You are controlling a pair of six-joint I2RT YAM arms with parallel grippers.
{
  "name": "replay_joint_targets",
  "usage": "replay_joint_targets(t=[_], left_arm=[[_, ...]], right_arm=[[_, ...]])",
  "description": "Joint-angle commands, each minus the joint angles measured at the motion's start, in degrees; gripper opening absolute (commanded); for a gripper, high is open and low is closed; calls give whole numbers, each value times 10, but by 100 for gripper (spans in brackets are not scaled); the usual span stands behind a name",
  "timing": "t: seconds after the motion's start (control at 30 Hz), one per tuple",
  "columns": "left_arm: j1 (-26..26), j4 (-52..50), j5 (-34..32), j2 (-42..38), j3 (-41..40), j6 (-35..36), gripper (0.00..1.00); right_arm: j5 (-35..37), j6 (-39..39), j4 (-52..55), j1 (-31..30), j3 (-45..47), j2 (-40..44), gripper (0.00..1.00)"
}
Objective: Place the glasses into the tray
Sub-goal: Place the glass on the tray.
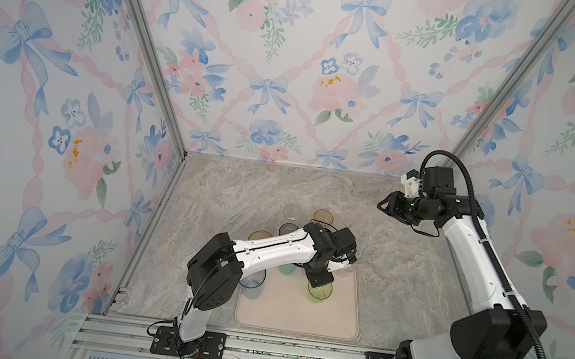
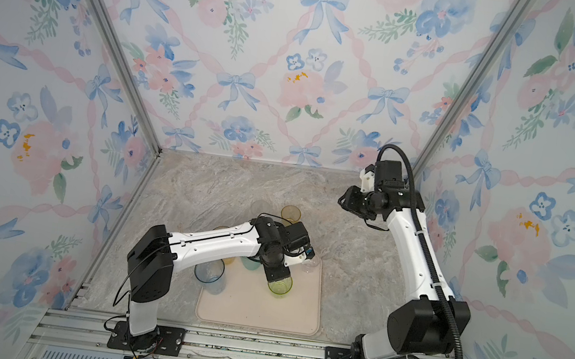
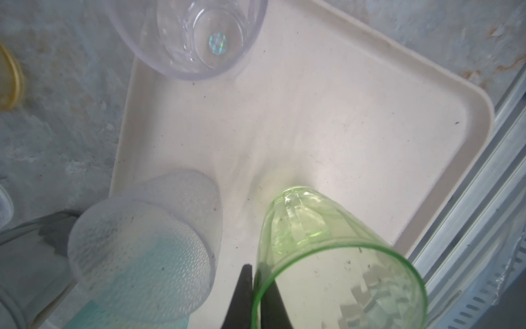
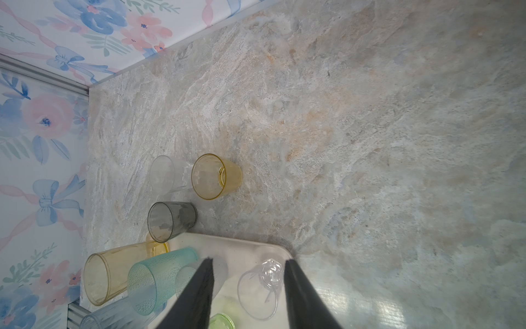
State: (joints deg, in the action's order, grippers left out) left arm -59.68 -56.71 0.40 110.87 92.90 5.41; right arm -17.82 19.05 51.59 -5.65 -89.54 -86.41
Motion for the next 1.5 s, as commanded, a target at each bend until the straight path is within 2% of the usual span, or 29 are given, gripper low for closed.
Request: replay_joint_targets(t=[0.0,0.5,0.73,0.97,1.07,1.47], left_arm=[[-5,3,2,22,34,17,8],[4,12,-2,84,81,33,9],[7,12,-3,88,86,34,19],[7,17,-4,81,87,35,30],[8,21,-5,72,90,36,33],[18,35,6,13,126,45,33]], right_arm=[[-7,-9,6,4,6,-6,44],[-12,-19,19,7,18,0,44],[-11,-23,25,6,20,1,44],[-11,-24,27,7,19,0,45],[-11,-26,30,7,21,1,45],[-8,-30,37,6,23,-3,46]])
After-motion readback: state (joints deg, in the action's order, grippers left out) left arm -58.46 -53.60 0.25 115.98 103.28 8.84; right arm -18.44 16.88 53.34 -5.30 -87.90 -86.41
